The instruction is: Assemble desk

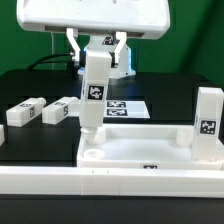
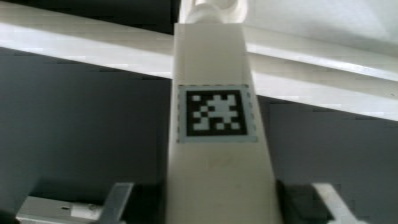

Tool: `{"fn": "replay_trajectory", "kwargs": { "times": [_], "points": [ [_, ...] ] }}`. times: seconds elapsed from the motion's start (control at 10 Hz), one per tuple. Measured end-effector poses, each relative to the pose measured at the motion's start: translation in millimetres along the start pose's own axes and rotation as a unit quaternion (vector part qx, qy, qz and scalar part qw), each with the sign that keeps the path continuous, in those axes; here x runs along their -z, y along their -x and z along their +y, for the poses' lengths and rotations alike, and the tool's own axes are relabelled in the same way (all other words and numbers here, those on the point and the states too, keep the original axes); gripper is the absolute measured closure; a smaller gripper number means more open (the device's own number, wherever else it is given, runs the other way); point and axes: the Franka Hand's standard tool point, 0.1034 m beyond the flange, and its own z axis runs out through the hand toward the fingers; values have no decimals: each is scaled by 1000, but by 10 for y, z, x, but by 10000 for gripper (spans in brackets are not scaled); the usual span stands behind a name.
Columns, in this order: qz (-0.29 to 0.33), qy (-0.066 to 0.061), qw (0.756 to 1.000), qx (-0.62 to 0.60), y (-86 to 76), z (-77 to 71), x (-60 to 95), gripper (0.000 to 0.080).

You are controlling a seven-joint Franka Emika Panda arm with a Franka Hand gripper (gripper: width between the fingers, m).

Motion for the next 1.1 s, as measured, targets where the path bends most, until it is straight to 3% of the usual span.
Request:
{"fn": "replay_trajectory", "kwargs": {
  "times": [0.3,0.6,1.1],
  "points": [
    [-2,-2,1000,-2,-2,-16,-21,511],
    [2,-7,1000,3,-120,-103,-112,511],
    [0,-5,1000,2,-65,-120,-189,511]
  ]
}}
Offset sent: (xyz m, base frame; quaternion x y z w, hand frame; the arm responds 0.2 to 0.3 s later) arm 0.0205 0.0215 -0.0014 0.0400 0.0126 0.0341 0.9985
